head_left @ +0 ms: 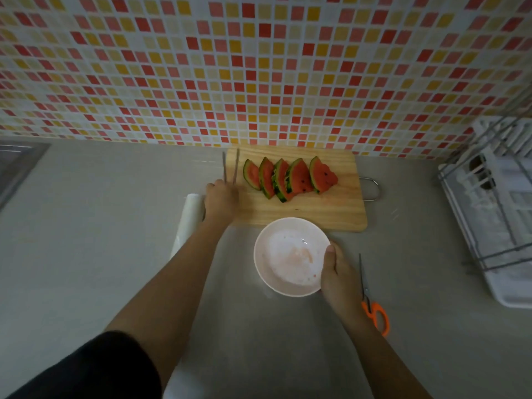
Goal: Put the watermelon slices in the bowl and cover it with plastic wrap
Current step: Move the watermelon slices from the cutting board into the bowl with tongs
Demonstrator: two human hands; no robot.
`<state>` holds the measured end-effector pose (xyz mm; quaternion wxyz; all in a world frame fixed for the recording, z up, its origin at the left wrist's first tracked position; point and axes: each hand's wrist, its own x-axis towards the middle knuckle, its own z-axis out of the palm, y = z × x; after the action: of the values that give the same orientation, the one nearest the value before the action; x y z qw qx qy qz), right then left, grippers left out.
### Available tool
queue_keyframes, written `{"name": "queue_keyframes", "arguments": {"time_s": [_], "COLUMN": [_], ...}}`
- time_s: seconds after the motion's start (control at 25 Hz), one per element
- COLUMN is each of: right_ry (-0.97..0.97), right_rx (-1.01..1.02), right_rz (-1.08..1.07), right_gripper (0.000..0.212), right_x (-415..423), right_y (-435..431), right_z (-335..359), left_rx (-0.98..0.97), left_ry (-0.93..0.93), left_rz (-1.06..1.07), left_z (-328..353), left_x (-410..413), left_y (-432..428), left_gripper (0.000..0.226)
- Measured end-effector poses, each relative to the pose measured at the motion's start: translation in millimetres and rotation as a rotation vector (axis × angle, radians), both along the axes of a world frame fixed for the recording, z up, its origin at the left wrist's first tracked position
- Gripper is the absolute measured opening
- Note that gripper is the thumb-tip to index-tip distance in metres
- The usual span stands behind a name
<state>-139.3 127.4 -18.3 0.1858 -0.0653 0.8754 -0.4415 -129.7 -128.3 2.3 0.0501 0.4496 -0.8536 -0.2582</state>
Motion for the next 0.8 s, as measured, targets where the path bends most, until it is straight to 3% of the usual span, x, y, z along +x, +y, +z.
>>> {"name": "queue_keyframes", "arguments": {"time_s": [0.08,0.16,0.24,0.36,0.44,0.64,0.8], "right_ry": [-0.007,-0.005,-0.002,-0.005,-0.002,-0.036,-0.013], "right_rx": [-0.01,-0.003,-0.009,-0.021,-0.019,-0.05,-0.017], "right_rz": [-0.012,-0.019,-0.022,-0.019,-0.027,-0.057,-0.049], "right_gripper": [0.038,0.038,0.038,0.039,0.039,0.039,0.039], "right_x": [1,1,1,2,2,2,1], "right_y": [-1,-2,-2,-1,0,-1,-1], "right_z": [1,1,2,0,-1,-1,-1], "left_rx": [0.198,0.558,0.74,0.368,0.153,0.104,0.178], "left_ry": [0.196,0.352,0.282,0.056,-0.007,-0.062,0.019], "left_rz": [-0.005,-0.03,-0.155,-0.384,-0.411,-0.323,-0.207], "left_z": [8,25,41,55,58,49,40], "left_x": [6,9,2,-19,-37,-74,-76], "left_y": [1,8,14,24,30,48,54], "left_gripper": [0.03,0.022,0.026,0.046,0.047,0.041,0.044]}}
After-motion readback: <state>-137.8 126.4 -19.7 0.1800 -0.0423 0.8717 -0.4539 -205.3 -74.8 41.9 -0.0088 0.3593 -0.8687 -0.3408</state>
